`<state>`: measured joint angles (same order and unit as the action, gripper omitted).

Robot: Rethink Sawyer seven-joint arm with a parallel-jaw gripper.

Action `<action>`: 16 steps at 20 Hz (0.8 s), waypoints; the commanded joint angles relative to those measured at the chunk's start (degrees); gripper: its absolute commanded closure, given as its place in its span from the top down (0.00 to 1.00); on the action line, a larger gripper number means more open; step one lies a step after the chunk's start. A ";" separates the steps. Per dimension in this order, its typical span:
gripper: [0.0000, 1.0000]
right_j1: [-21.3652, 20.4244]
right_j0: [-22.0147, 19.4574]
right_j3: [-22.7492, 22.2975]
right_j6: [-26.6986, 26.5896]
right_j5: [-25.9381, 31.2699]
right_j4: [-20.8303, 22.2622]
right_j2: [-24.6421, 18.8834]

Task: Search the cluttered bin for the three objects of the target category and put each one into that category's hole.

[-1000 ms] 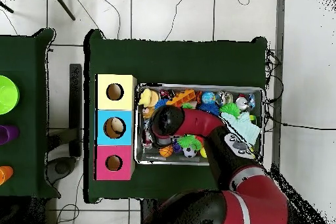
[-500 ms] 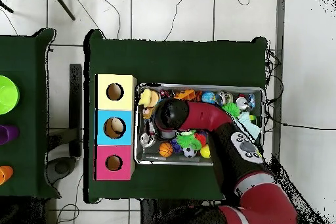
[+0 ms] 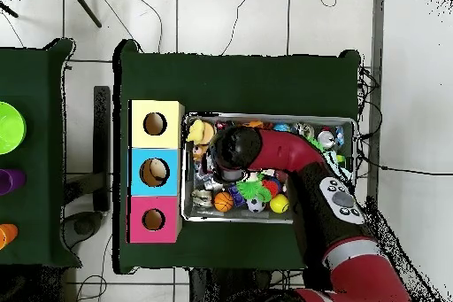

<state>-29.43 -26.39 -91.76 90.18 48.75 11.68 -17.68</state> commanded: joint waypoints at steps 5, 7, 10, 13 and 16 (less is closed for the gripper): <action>1.00 -1.41 -2.70 3.93 -4.74 2.45 1.97 -3.31; 1.00 -1.95 -2.54 3.39 -4.42 2.17 1.95 -3.38; 1.00 -2.94 -2.24 3.06 -4.23 2.59 1.94 -3.39; 1.00 -3.29 -2.14 3.36 -4.44 3.05 1.93 -3.50; 1.00 -3.21 -2.15 4.14 -4.72 3.97 1.81 -3.59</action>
<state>-31.25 -27.54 -90.62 90.18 48.83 11.71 -17.69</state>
